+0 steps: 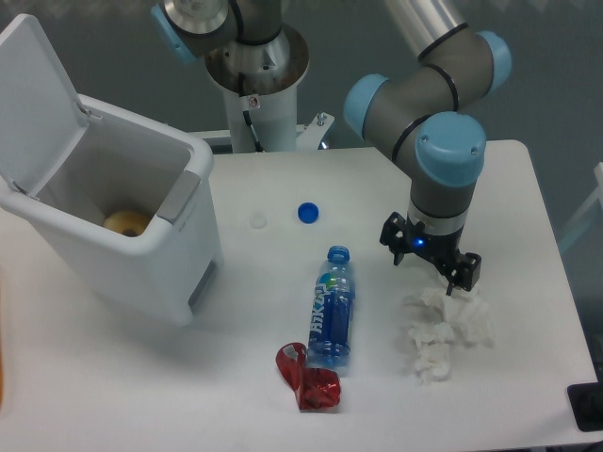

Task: Pick up the plastic bottle
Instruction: 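Move the open gripper over the blue-labelled plastic bottle and lower it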

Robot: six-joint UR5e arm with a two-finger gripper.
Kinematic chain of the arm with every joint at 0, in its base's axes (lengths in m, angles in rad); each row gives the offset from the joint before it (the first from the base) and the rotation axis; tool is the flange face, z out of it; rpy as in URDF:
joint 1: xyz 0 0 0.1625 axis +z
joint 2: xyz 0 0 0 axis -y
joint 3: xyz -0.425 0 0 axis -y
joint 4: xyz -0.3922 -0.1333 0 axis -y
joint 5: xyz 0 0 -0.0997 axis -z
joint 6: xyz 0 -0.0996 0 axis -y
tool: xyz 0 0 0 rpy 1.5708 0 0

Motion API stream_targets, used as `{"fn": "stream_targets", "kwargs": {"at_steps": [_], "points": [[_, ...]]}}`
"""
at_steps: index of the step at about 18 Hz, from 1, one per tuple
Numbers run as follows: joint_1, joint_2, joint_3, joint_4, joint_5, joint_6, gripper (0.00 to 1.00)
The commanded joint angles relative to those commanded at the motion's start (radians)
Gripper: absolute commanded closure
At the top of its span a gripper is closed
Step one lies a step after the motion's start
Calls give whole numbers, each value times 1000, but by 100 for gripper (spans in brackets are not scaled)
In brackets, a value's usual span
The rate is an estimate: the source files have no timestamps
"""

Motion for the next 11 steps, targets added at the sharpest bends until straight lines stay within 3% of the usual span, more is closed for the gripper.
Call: {"fn": "stream_targets", "kwargs": {"at_steps": [6,11], "points": [[-12,-2,-38,-2,-3,-35,0],[-74,-14,-67,0,-3,-308,0]]}}
